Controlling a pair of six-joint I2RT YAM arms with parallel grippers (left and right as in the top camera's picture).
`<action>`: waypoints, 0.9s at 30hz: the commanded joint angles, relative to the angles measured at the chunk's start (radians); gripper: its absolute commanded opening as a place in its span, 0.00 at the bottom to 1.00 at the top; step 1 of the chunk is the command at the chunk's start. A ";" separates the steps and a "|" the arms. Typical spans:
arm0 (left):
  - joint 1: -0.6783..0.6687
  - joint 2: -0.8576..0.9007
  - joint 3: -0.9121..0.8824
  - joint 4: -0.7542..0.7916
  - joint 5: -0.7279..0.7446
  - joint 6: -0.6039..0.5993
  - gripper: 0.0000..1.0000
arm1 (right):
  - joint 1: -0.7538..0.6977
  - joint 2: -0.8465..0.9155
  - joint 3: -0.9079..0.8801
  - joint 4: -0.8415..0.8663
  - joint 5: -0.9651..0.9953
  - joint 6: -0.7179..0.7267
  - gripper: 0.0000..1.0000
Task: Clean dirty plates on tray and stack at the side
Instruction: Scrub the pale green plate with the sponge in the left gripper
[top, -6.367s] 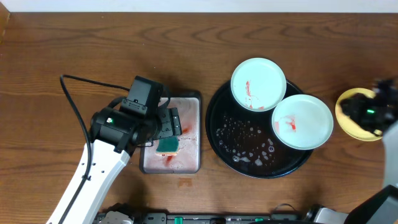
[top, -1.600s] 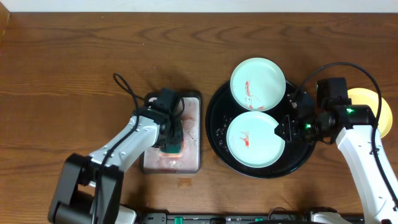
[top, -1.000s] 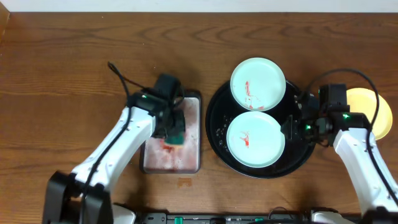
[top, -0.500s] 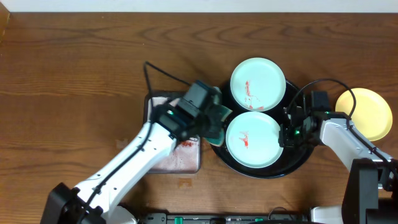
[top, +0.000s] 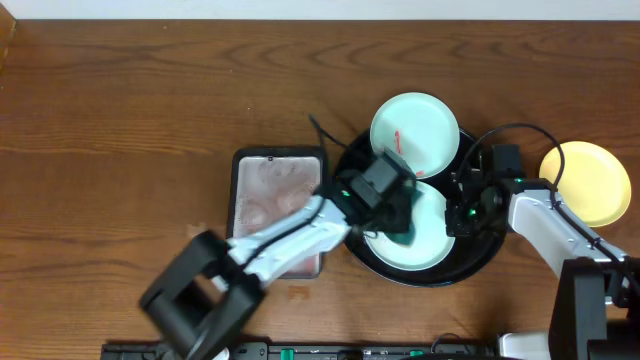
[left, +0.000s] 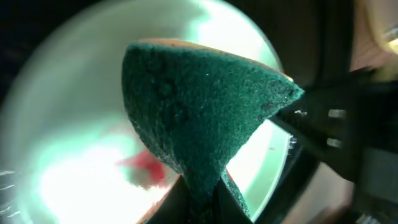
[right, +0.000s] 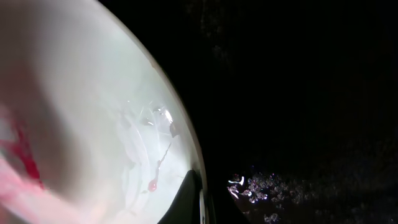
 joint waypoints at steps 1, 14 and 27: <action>-0.007 0.071 0.016 0.026 0.017 -0.038 0.08 | 0.024 0.020 -0.011 0.002 0.021 0.002 0.01; 0.036 0.139 0.048 -0.323 -0.457 0.035 0.08 | 0.024 0.020 -0.011 0.001 0.022 0.003 0.01; 0.029 0.140 0.071 -0.175 -0.156 -0.024 0.08 | 0.024 0.020 -0.011 0.001 0.062 0.004 0.01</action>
